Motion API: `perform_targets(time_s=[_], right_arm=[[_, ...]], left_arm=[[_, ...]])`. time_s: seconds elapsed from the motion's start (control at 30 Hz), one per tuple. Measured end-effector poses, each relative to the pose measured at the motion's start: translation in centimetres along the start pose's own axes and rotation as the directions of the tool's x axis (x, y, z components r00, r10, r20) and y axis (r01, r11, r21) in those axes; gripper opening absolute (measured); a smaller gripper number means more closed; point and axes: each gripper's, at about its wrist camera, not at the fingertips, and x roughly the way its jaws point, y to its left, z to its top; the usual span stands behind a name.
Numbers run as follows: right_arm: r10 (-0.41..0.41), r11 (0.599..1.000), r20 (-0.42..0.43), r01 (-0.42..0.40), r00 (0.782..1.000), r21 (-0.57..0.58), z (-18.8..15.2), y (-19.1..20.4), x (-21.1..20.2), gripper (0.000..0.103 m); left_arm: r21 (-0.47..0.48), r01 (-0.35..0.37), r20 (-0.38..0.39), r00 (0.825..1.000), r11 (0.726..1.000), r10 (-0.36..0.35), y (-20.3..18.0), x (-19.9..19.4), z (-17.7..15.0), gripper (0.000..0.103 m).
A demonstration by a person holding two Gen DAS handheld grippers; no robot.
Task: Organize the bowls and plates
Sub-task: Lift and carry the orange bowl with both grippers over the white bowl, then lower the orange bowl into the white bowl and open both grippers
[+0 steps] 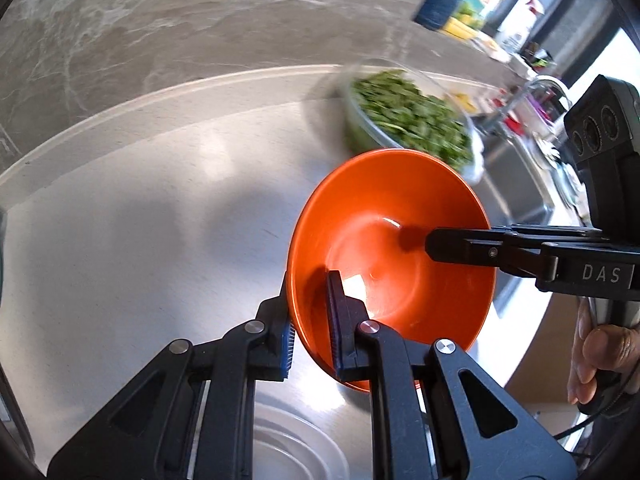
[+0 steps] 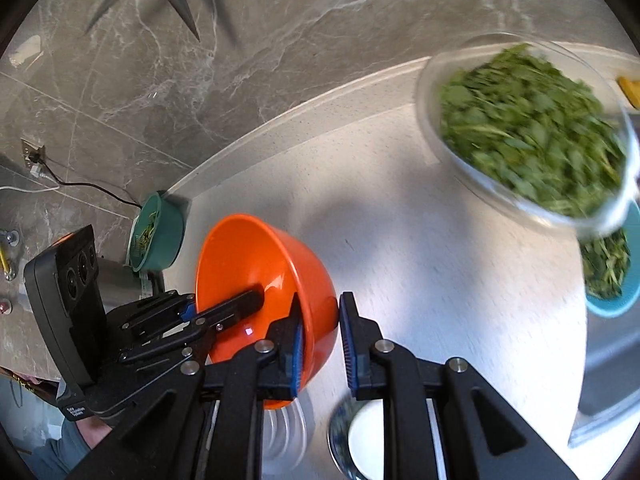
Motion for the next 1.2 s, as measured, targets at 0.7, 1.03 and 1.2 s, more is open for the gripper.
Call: perform_targets(time_s=[0.7, 1.03, 1.2], right_arm=[[-0.020, 0.976, -0.029, 0.026, 0.999, 0.218, -12.1, -8.6, -3.3, 0.020], [-0.023, 0.971, -0.058, 0.036, 0.998, 0.235, -13.2, -10.2, -2.1, 0.020], [-0.029, 0.972, -0.060, 0.042, 0.998, 0.231, -13.5, -10.1, -2.2, 0.020]], left_arm=[[0.147, 0.079, -0.183, 0.982, 0.986, -0.051, -10.3, 6.3, -8.4, 0.012], [0.172, 0.056, -0.197, 0.980, 0.984, -0.022, -10.6, 8.9, -8.5, 0.012], [0.174, 0.051, -0.194, 0.981, 0.984, -0.016, -10.8, 8.7, -8.6, 0.013]])
